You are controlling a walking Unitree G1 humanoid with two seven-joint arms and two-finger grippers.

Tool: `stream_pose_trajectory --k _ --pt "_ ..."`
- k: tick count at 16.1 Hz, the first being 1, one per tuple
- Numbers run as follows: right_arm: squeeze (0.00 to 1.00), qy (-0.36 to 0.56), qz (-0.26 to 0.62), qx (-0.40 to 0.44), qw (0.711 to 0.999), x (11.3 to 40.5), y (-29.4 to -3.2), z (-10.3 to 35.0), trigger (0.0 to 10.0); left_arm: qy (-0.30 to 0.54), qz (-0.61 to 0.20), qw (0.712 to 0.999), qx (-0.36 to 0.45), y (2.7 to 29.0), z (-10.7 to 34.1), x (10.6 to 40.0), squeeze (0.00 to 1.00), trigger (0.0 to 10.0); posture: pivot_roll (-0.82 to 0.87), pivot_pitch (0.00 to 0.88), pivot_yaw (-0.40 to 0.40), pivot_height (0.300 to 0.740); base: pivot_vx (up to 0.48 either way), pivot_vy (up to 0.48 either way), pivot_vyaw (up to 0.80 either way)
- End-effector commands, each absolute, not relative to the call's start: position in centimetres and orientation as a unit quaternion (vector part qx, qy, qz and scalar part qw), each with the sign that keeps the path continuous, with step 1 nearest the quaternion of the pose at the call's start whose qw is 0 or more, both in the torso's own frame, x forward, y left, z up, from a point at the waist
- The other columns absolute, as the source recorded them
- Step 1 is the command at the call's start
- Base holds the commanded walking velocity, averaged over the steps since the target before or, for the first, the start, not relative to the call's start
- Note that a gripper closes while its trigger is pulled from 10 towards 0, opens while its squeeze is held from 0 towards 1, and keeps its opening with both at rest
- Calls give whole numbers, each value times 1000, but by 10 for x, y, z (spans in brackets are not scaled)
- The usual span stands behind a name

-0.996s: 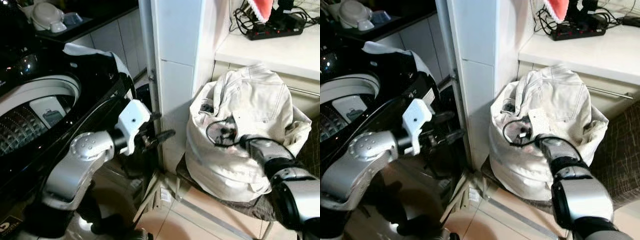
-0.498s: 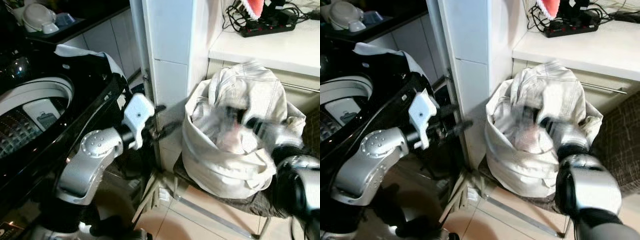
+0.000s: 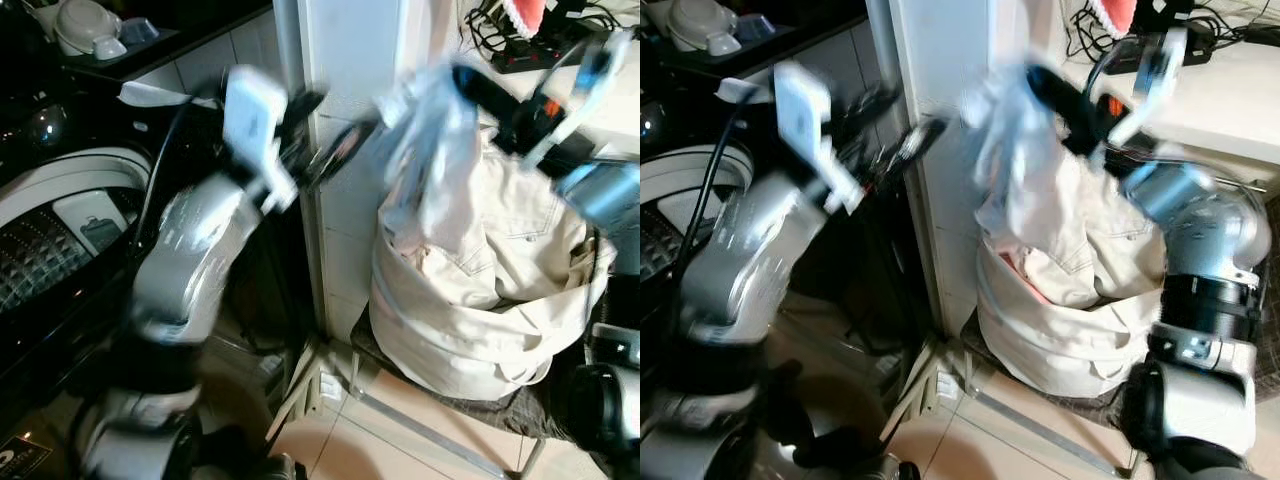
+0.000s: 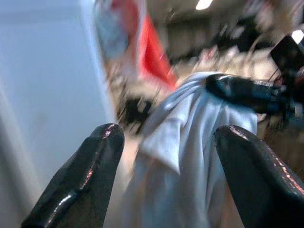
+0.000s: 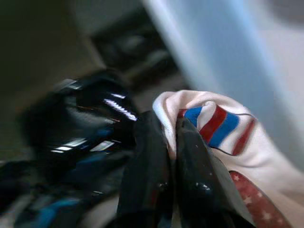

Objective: Clothes washing

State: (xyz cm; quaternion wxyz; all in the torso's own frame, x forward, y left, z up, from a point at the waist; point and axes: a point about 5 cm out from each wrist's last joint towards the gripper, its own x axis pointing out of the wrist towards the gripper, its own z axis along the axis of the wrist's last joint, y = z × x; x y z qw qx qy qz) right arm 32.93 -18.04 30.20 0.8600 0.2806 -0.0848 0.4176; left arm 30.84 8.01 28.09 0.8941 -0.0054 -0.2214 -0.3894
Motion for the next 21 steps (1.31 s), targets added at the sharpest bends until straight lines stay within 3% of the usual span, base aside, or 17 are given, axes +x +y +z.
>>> stream_pose_trajectory --k 1,3,7,8,9,10,21 --pt "0 -107 442 294 841 318 -172 323 0 -220 -411 884 -39 74 284 307 1000 10000 -14 0 107 740 0 0 0" --pt "0 -112 479 323 809 310 -146 336 0 -210 -448 864 -95 57 280 301 1000 10000 -23 0 105 740 0 0 0" --pt "0 -94 506 352 782 298 -131 338 0 -202 -467 844 -168 56 274 296 1000 10000 -11 0 83 740 0 0 0" --pt "0 -90 508 355 779 297 -129 338 0 -201 -482 833 -182 55 274 293 0 10000 -11 0 82 740 0 0 0" --pt "0 -84 510 359 777 296 -127 338 0 -200 -509 814 -195 54 273 286 0 10000 -10 0 80 740 0 0 0" --pt "0 -77 508 362 777 295 -125 338 0 -179 -529 805 -198 51 266 282 0 0 -9 0 78 740 0 0 0" --pt "0 -65 504 372 777 290 -124 337 0 -119 -442 883 -109 66 242 305 0 0 -1 0 87 740 0 0 0"
